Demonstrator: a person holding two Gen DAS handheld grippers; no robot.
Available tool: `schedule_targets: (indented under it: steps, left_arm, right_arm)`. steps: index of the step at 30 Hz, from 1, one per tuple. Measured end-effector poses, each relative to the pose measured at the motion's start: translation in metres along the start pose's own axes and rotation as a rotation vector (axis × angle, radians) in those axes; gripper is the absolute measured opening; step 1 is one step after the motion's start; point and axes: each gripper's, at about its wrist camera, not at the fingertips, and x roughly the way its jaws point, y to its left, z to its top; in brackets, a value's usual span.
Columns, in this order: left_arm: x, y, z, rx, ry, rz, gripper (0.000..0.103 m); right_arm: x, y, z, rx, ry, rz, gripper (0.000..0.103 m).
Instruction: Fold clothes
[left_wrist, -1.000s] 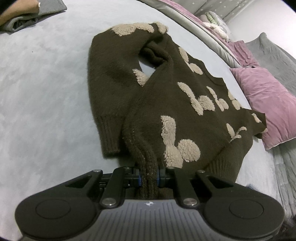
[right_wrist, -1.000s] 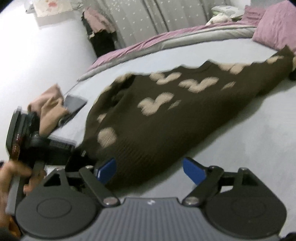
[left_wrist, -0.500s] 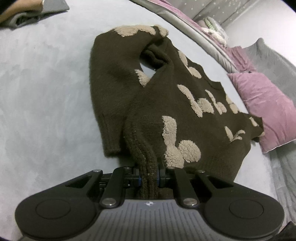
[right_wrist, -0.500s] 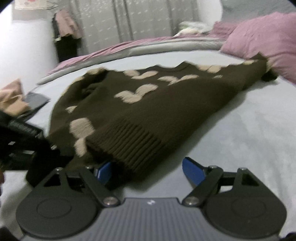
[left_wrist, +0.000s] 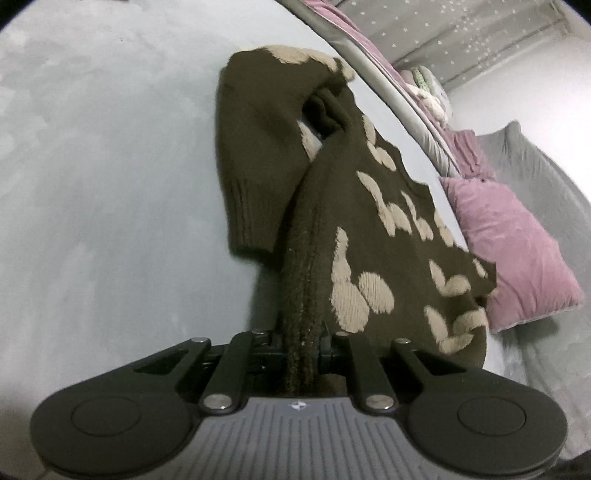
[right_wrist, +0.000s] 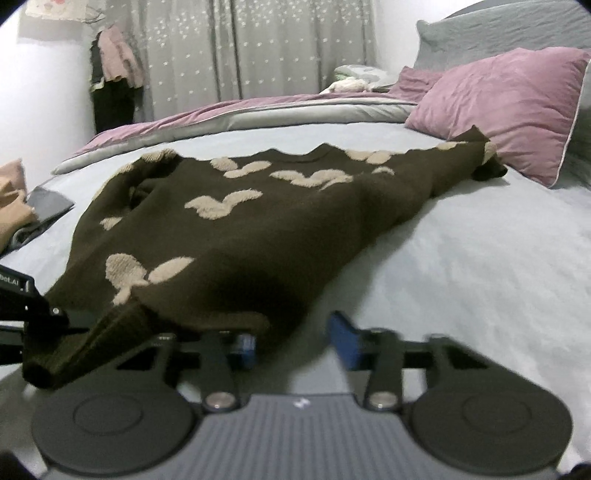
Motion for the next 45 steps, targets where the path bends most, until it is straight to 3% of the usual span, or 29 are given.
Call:
schedule_targets:
  steps: [4, 12, 23, 27, 32, 37, 41, 45]
  left_arm:
    - [-0.010, -0.011, -0.012, 0.010, 0.002, 0.038, 0.012]
    - [-0.021, -0.038, -0.031, 0.042, 0.031, 0.041, 0.011]
    - [-0.065, -0.089, -0.029, 0.138, -0.018, -0.023, 0.011]
    - [-0.087, -0.103, -0.025, 0.193, -0.048, -0.043, 0.011]
    - [-0.097, -0.104, -0.030, 0.255, -0.021, -0.019, 0.011]
    - [-0.084, -0.082, -0.045, 0.268, 0.054, 0.044, 0.011]
    - [-0.068, -0.066, -0.059, 0.262, 0.105, 0.101, 0.011]
    - [-0.054, -0.058, -0.067, 0.282, 0.143, 0.154, 0.012]
  right_arm:
    - [-0.005, -0.031, 0.000, 0.051, 0.011, -0.044, 0.010]
    - [-0.026, -0.097, 0.010, 0.072, -0.028, -0.097, 0.009]
    - [-0.081, -0.103, 0.054, -0.410, -0.279, -0.226, 0.009]
    - [-0.103, -0.101, 0.063, -0.573, -0.312, -0.222, 0.009]
    - [-0.117, -0.097, 0.053, -0.770, -0.255, -0.178, 0.009]
    - [-0.114, -0.093, 0.025, -0.873, -0.112, -0.085, 0.009]
    - [-0.103, -0.089, 0.005, -0.877, 0.035, 0.011, 0.009]
    - [-0.088, -0.095, -0.008, -0.792, 0.163, 0.079, 0.009]
